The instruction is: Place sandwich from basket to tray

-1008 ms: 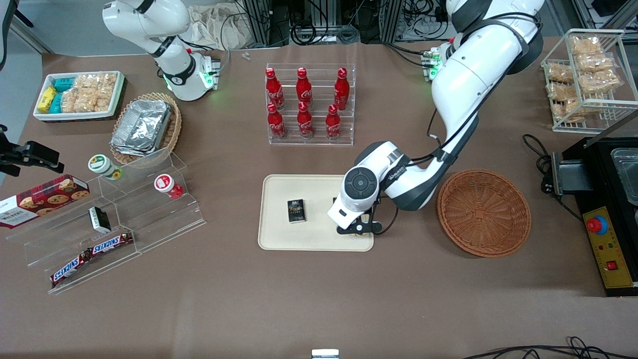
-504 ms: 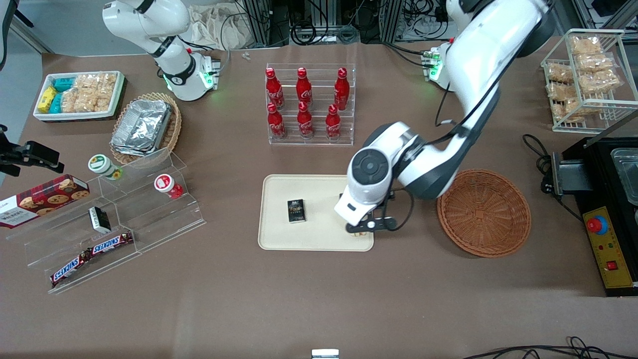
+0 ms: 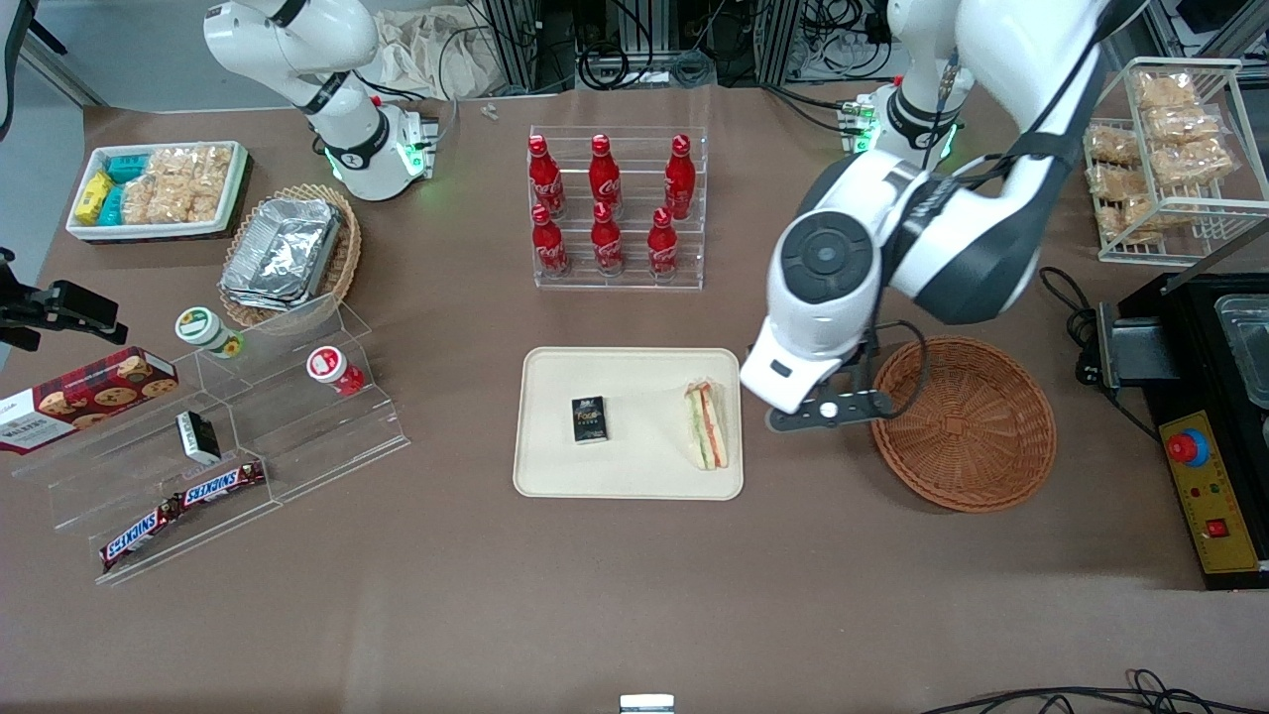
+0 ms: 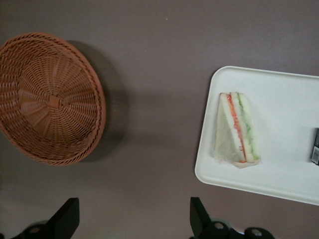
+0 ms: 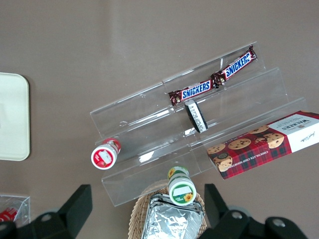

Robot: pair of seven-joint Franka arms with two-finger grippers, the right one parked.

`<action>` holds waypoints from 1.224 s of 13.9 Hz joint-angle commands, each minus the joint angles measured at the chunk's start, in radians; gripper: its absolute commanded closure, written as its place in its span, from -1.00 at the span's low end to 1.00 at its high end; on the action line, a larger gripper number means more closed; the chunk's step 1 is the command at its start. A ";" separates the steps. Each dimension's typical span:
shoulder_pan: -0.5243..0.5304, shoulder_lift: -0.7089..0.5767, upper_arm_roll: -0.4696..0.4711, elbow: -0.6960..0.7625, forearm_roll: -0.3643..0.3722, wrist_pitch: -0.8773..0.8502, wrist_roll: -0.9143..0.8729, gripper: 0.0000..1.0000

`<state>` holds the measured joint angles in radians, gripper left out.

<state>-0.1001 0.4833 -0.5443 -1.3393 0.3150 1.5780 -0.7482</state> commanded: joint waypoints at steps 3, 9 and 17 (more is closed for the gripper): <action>0.150 -0.144 -0.005 -0.142 -0.092 -0.003 0.198 -1.00; 0.272 -0.300 -0.005 -0.343 -0.160 0.092 0.358 -1.00; 0.321 -0.388 0.003 -0.370 -0.171 0.136 0.556 -1.00</action>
<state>0.2070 0.0693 -0.5380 -1.7678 0.1588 1.7436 -0.2304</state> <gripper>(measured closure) 0.000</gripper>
